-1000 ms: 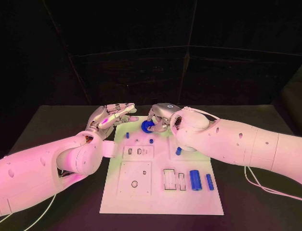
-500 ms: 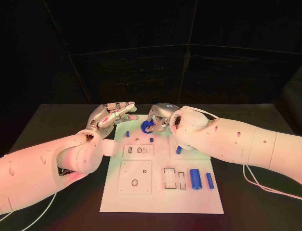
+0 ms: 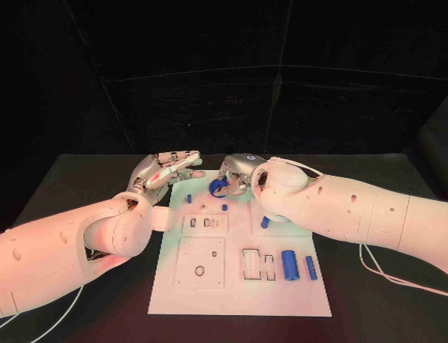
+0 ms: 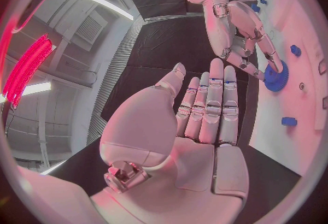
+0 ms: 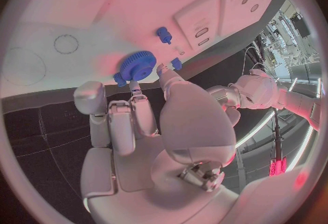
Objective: Assemble the parts on the task board
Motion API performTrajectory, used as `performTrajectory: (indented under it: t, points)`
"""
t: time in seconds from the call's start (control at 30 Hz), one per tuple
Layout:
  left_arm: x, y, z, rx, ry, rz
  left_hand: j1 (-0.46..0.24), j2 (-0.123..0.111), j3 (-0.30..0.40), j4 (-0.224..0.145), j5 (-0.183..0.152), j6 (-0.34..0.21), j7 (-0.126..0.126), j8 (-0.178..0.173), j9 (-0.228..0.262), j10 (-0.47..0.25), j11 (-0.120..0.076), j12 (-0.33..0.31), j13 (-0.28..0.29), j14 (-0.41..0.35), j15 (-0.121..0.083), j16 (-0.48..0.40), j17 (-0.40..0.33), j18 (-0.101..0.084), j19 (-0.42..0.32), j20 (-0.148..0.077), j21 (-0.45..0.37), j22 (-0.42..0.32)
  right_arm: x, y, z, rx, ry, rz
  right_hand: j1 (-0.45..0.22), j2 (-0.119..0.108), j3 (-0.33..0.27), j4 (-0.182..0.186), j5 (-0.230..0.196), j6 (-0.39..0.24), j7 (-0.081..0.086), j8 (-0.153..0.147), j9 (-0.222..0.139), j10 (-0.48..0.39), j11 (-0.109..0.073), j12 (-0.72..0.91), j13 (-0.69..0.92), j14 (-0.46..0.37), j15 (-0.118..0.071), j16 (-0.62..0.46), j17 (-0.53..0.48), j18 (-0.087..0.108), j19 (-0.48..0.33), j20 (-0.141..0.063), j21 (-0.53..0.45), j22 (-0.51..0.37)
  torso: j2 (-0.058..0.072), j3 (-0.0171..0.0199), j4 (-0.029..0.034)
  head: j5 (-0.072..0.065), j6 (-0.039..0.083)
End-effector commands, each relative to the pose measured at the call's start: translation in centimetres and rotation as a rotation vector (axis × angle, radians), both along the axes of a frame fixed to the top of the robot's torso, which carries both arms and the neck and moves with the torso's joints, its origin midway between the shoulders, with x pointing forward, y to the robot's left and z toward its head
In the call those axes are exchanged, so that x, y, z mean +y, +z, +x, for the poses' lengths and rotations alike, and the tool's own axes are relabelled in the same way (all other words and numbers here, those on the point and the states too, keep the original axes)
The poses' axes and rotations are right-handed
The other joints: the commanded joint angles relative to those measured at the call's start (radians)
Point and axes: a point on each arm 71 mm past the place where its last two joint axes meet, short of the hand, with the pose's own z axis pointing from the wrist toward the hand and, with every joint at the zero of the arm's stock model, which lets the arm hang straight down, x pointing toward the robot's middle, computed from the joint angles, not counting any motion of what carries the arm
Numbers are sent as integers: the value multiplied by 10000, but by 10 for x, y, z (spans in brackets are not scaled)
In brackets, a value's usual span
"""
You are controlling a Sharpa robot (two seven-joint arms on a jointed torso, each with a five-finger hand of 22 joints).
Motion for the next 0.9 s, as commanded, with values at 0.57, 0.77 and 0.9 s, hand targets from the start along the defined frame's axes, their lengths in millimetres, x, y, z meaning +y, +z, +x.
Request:
performTrajectory:
  t: [0.57, 0.77, 0.9]
  points:
    - [0, 2, -1, -88, -93, -35, -49, 16, 61, -27, 43, -23, 56, -73, -11, -74, -13, -66, -1, 33, 12, -49, 18, 65, 66, -18, -48, -17, -12, 1, -7, -163, -209, 293, -25, 342, -1187, 648, 304, -285, 78, -58, 18, -60, 87, -34, 419, 838, 146, 46, 1564, -153, 1, 114, -22, -20, 0, 17, -20, 34, -48]
    - [2, 2, 0, -90, -49, -15, -49, 16, 61, -27, 43, -23, 56, -73, -11, -74, -13, -66, -1, 33, 12, -49, 18, 65, 66, -18, -48, -17, -26, 13, -15, -1108, -8, 1660, 248, 406, -1511, 668, 756, -226, 62, -30, 29, -37, 74, -11, 454, 832, 138, 37, 1537, -151, -1, 110, -13, -27, -9, 18, -45, 29, -19]
    - [4, 2, 0, -96, -2, 4, -49, 16, 61, -27, 43, -23, 56, -73, -11, -74, -13, -66, -1, 33, 12, -49, 18, 65, 66, -18, -48, -17, -48, 16, -21, -999, 36, 2286, 465, 475, -1658, 634, 974, -80, 24, 32, 50, -38, 43, -21, 451, 823, 115, 24, 1504, -141, -33, 97, -34, -80, -19, 17, -59, 16, 41]
